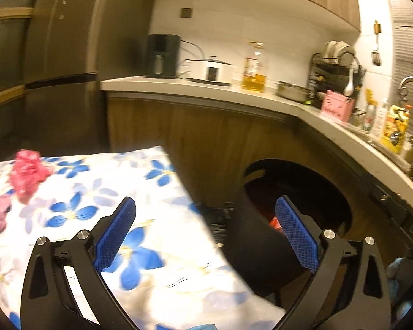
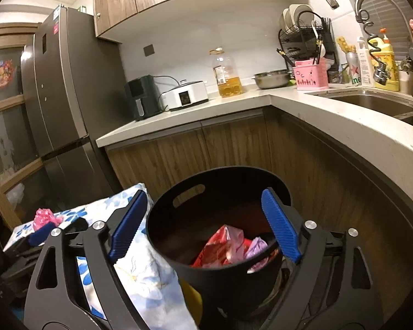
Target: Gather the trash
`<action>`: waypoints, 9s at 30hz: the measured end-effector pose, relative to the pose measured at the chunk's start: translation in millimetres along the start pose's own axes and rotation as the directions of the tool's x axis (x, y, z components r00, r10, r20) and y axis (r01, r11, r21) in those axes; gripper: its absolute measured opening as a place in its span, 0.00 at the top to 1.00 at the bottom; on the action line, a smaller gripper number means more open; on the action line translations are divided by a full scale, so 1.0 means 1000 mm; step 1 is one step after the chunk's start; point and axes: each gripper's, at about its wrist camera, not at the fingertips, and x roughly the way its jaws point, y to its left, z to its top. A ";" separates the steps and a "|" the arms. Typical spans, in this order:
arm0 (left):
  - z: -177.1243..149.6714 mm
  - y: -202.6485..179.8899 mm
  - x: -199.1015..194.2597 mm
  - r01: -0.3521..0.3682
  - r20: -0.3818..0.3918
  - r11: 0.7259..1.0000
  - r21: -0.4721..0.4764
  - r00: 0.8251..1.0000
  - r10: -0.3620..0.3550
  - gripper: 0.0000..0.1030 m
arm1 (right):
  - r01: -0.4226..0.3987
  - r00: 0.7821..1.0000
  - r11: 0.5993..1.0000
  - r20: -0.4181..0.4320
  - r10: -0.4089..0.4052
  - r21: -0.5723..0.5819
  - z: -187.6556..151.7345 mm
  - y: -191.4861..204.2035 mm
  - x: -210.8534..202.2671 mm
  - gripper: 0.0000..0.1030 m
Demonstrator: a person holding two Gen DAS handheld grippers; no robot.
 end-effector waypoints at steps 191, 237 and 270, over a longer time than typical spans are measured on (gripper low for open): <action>0.026 -0.013 -0.003 0.045 0.028 0.999 0.006 0.999 -0.045 0.93 | -0.048 0.999 0.997 -0.016 0.047 -0.065 -0.004 0.038 0.004 0.99; 0.012 -0.018 0.004 -0.120 -0.005 0.990 0.078 0.993 0.120 0.06 | 0.118 0.989 0.990 -0.081 -0.124 -0.071 -0.010 -0.001 0.000 0.05; -0.055 0.078 -0.172 -0.179 0.028 0.984 0.014 0.984 0.179 0.06 | 0.097 0.992 0.973 -0.061 -0.112 -0.210 -0.068 0.120 -0.153 0.05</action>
